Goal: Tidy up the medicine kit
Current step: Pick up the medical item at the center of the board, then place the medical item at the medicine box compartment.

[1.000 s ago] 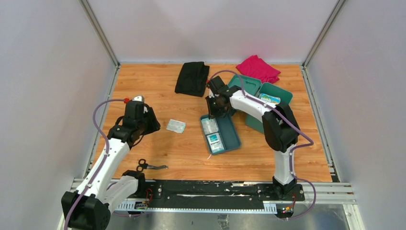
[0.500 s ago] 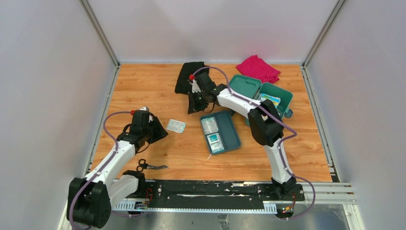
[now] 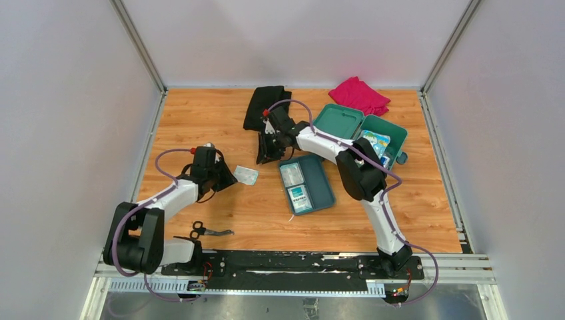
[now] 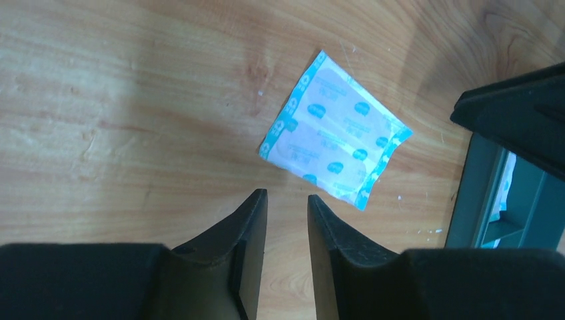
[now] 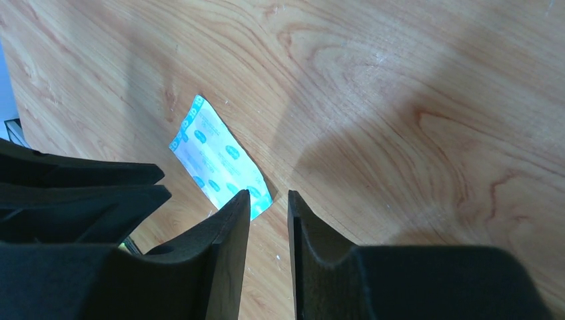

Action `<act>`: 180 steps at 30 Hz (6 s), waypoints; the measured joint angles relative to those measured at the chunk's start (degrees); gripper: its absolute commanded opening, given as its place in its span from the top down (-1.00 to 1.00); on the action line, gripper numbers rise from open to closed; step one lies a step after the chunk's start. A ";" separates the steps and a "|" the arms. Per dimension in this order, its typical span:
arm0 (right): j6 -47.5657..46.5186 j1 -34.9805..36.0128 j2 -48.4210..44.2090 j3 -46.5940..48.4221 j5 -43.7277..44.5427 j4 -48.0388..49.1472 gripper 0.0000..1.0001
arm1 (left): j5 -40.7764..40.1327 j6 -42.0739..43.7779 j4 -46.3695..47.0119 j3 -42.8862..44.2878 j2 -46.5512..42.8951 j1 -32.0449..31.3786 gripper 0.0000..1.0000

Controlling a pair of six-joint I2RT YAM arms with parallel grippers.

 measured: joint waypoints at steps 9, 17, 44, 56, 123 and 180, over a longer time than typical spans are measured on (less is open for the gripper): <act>1.16 0.00 1.31 0.00 -0.02 0.13 0.35 | -0.42 0.11 3.76 4.52 4.24 0.00 0.62; 1.44 0.00 2.12 0.00 -0.31 0.17 0.23 | -1.49 0.15 5.90 5.79 10.16 0.00 0.75; 4.68 -0.04 3.04 -0.76 -6.32 2.64 0.32 | -1.42 1.27 7.41 7.69 14.73 0.00 0.82; 7.65 -0.33 3.56 -3.15 -9.84 7.67 0.66 | -1.18 1.38 7.80 8.15 15.41 0.00 0.85; 16.15 -0.59 -37.46 -50.42 28.20 23.74 0.69 | -11.72 16.61 -32.72 18.34 -22.75 0.76 -0.52; 3.30 -0.59 -26.53 -33.94 25.88 7.17 0.74 | -11.54 16.57 -32.65 18.29 -22.12 0.76 -0.53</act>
